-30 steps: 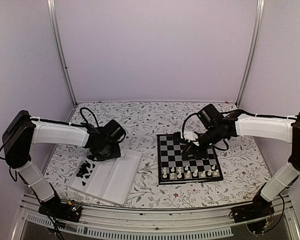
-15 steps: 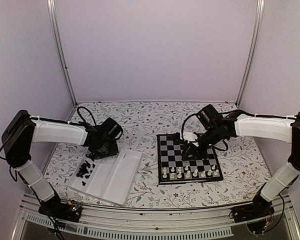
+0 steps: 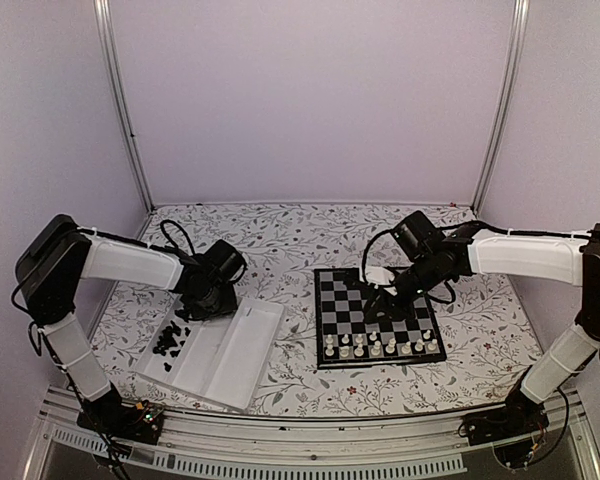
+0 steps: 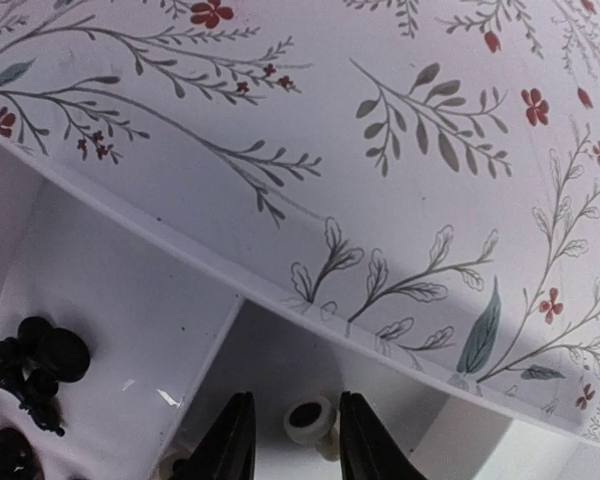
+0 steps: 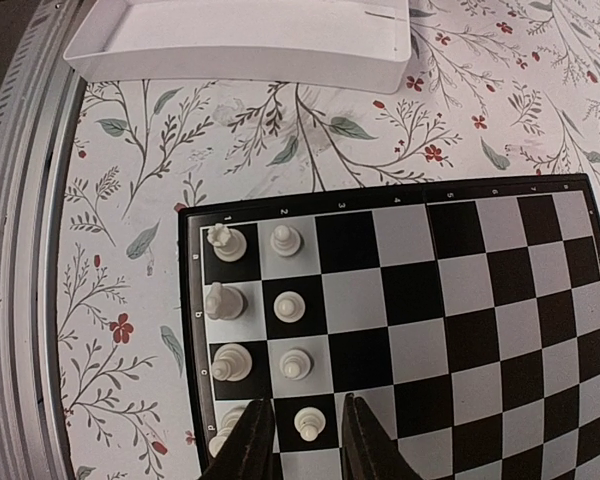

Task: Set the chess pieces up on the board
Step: Pick up the chess piece from the storage box.

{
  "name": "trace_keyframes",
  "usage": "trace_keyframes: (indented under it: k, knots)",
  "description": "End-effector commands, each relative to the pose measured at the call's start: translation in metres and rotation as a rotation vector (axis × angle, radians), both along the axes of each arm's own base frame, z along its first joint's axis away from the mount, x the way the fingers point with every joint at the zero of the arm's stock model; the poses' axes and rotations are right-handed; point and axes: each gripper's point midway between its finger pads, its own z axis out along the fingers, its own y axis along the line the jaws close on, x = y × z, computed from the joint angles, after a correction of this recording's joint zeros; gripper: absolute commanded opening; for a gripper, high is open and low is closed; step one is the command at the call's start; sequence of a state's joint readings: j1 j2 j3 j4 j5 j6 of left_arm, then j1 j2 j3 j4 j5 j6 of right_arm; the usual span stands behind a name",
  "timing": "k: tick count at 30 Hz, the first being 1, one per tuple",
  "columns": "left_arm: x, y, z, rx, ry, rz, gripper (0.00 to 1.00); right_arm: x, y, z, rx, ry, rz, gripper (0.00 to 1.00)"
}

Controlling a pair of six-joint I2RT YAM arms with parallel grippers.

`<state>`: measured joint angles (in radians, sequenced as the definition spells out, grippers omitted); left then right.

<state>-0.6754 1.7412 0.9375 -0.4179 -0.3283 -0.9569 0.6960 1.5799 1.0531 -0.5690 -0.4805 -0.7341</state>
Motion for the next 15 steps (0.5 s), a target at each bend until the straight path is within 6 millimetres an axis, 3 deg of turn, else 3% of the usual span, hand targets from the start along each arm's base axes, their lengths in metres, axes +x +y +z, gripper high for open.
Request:
trace_keyframes:
  k: [1,15]
  knots:
    - [0.008,0.001,-0.004,-0.011,-0.005,0.003,0.31,-0.005,-0.001,-0.009,-0.023,0.017,0.013,0.25]
    - [-0.008,0.001,-0.013,-0.032,0.057,-0.021,0.25,-0.007,0.001,-0.012,-0.032,0.024,0.021,0.25]
